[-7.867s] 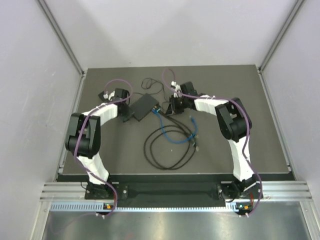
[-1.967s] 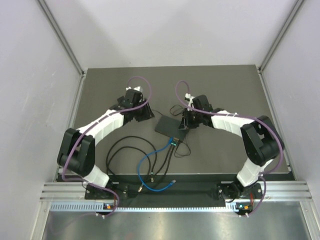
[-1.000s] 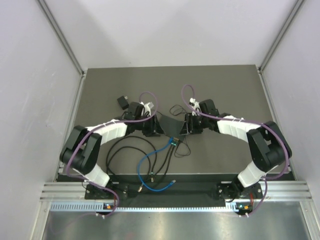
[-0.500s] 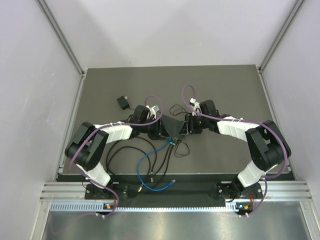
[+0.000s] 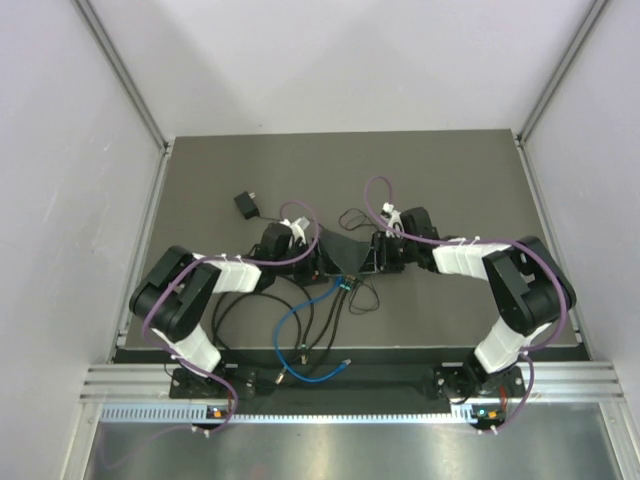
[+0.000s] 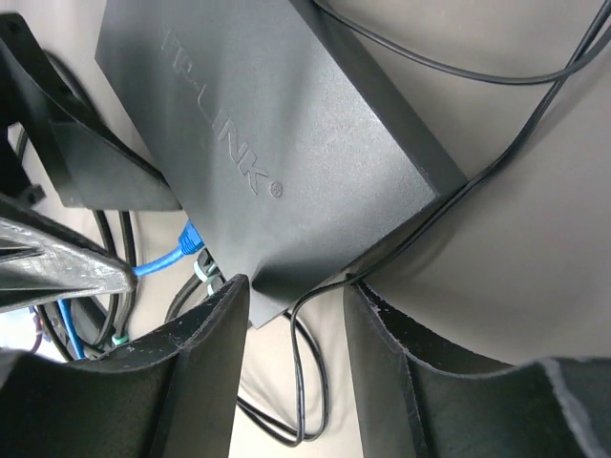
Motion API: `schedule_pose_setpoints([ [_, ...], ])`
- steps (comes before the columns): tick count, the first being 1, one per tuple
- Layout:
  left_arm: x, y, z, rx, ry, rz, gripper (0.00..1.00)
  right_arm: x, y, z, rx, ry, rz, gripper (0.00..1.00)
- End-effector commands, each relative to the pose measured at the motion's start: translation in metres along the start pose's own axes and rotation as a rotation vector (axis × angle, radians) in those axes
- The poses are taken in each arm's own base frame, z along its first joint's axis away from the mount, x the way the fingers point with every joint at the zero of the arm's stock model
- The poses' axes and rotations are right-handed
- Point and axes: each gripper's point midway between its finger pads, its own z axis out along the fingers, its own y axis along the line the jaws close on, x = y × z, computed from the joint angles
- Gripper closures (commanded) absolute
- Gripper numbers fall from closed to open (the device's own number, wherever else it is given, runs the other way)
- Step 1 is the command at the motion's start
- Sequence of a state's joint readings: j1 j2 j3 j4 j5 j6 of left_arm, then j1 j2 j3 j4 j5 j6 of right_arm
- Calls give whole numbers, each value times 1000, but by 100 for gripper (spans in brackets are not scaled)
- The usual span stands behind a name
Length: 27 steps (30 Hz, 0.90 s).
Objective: Pull the plug from the switch port
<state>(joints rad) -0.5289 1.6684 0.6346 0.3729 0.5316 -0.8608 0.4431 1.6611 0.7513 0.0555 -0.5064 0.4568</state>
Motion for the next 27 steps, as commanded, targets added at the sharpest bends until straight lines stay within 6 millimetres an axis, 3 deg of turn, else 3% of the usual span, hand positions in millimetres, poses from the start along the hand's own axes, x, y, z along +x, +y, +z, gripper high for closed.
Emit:
schedule_pose_setpoints([
  [1,7,17,1,-40,-40,-38,31,-7,-4,2,-2,-42,-12,55],
  [9,8,20,4,-23,-80,-141,49,-7,-6,8,-15,-25,-3,56],
  [14,3,14,5,27,-116,-202,53,-10,-1,-1,-17,-75,-29,57],
  [18,0,10,2,45,-149,-240,54,-28,6,-30,46,-186,-97,58],
  [19,-1,11,1,43,-156,-246,54,-47,15,-42,59,-242,-130,58],
  [21,-3,8,1,57,-165,-255,54,-58,20,-48,71,-254,-174,58],
  [22,-2,10,2,53,-163,-261,54,-67,26,-48,63,-260,-186,59],
  [27,0,8,5,80,-156,-291,58,-76,39,-27,-36,-240,-149,62],
])
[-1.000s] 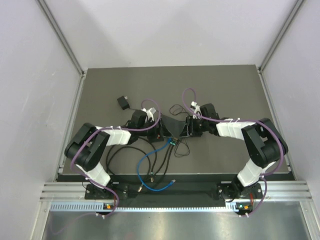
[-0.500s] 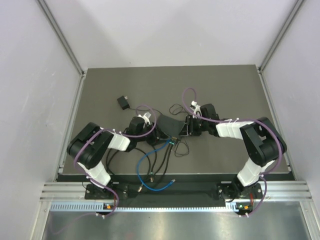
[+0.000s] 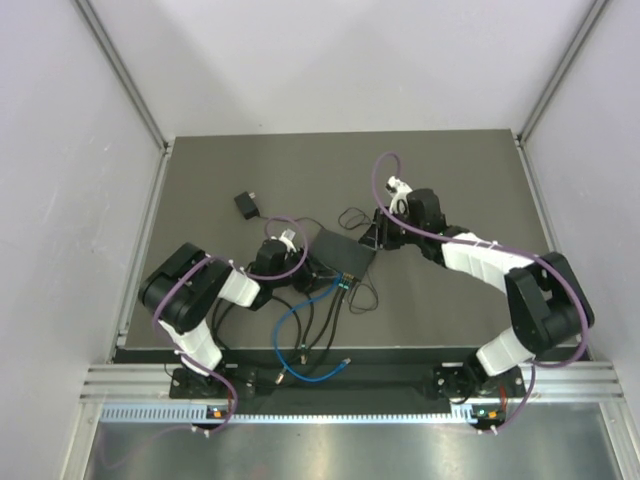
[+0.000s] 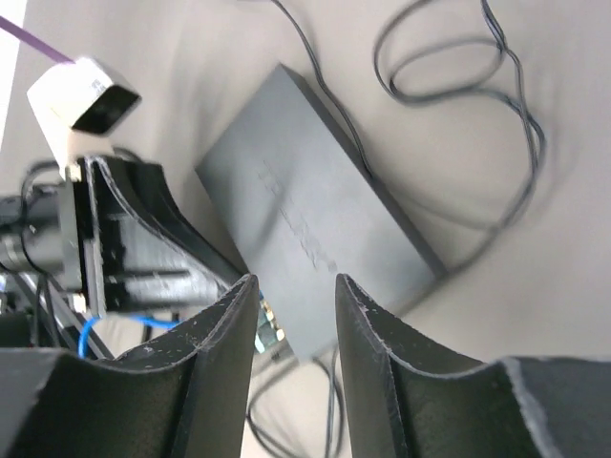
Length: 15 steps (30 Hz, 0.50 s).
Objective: Pull the plug from the switch port
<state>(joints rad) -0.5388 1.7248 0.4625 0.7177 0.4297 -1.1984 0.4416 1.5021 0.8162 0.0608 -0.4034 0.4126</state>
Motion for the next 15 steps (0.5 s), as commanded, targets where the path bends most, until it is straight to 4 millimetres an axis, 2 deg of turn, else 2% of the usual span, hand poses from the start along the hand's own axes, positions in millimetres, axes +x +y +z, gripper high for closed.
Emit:
schedule_pose_setpoints([
  [1,0,-6,4,49,-18,-20,58,-2,4,19,-54,2,13,62],
  [6,1,-5,6,61,-30,-48,60,1,6,41,-95,5,49,63],
  [10,-1,-4,3,61,-59,-73,61,8,-1,54,-82,33,59,63],
  [15,-4,-8,4,56,-89,-117,69,19,-13,61,-33,67,103,72],
])
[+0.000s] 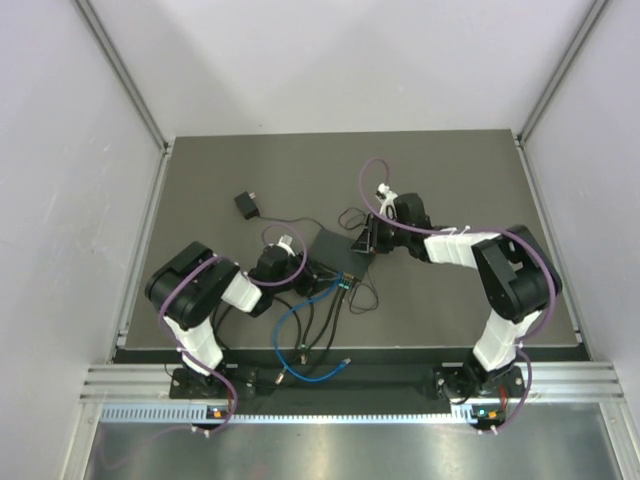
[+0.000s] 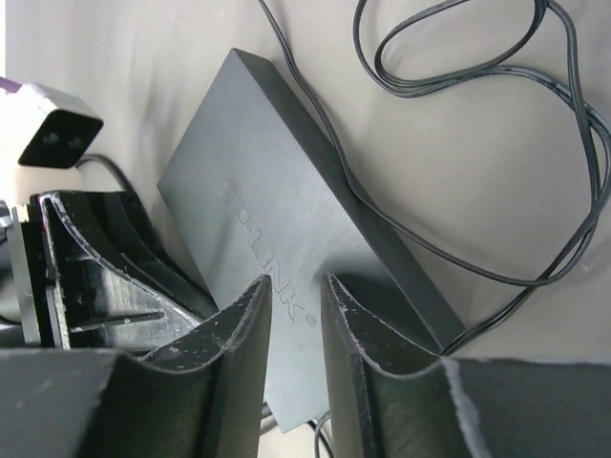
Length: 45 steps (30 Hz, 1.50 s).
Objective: Pull the plug from the switch port
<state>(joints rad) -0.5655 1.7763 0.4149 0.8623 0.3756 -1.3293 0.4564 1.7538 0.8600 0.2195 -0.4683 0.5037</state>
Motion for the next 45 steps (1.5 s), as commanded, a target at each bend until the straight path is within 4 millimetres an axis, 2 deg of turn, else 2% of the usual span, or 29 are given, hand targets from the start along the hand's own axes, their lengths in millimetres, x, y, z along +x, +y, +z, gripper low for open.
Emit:
schedule_pose_setpoints([
  [1,-7,-11,1,30,-55,-20,69,-1,-2,9,24,3,2,72],
  [7,-11,-16,2,35,-100,-74,67,9,-15,14,88,30,35,74],
  [14,-7,-29,12,88,-108,-105,64,16,-19,20,93,68,51,76],
  [22,-5,-16,15,57,-128,-141,66,18,-22,23,104,81,63,76],
  [26,-7,-14,14,39,-148,-135,69,19,-23,25,106,90,64,77],
  [27,-7,-12,15,13,-148,-135,76,19,-23,25,107,91,64,77],
  [29,-8,-9,16,-13,-152,-125,81,20,-21,26,111,99,54,77],
  [32,-8,-5,13,-36,-156,-117,82,11,-14,24,108,94,9,76],
  [35,-7,-2,11,-46,-156,-112,82,-27,4,13,112,12,-52,73],
  [39,-4,-1,8,-53,-145,-98,81,-56,16,8,120,-15,-135,68],
  [42,-2,-2,7,-55,-133,-65,76,-66,4,12,164,-1,-149,66],
  [44,-2,-8,8,-42,-127,-39,71,-64,-3,15,163,19,-116,65],
  [45,-2,-12,9,-28,-121,-27,69,-57,-5,21,144,50,-102,65],
])
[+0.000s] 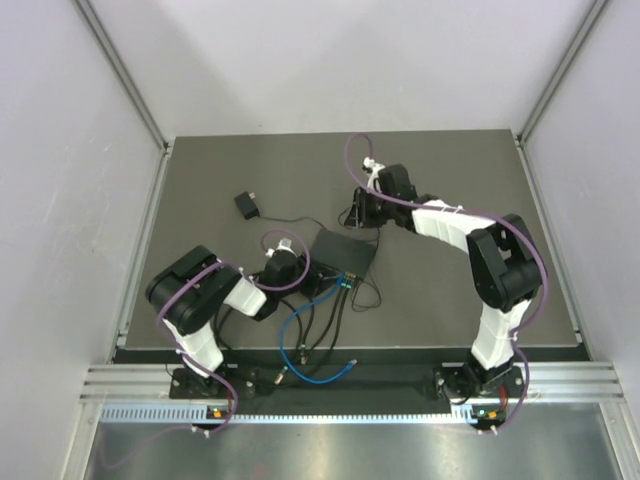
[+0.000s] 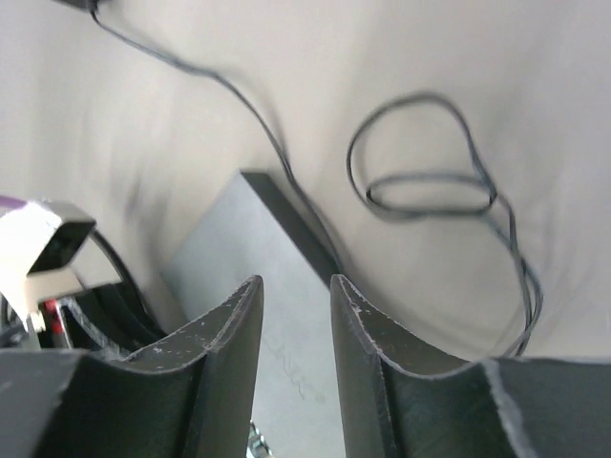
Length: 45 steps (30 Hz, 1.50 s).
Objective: Pull the plug from the switch port
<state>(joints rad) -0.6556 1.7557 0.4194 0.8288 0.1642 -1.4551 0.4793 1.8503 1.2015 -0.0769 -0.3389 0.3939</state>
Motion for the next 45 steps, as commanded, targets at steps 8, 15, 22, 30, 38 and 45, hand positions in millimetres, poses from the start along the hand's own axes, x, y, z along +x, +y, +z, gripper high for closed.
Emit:
schedule_pose_setpoints([
  [8,12,-12,-1,46,77,93,59,23,-21,14,18,78,13,54],
  [15,17,-14,5,87,109,71,55,40,-20,7,-17,69,-7,47],
  [22,13,-11,7,73,86,42,58,65,-25,3,-3,113,74,57],
  [30,8,-7,6,51,49,15,63,72,-24,6,5,128,66,61],
  [38,4,-4,9,20,31,-12,71,73,-24,7,9,131,66,61],
  [45,2,-9,10,40,18,-24,69,73,-20,8,2,132,50,64],
])
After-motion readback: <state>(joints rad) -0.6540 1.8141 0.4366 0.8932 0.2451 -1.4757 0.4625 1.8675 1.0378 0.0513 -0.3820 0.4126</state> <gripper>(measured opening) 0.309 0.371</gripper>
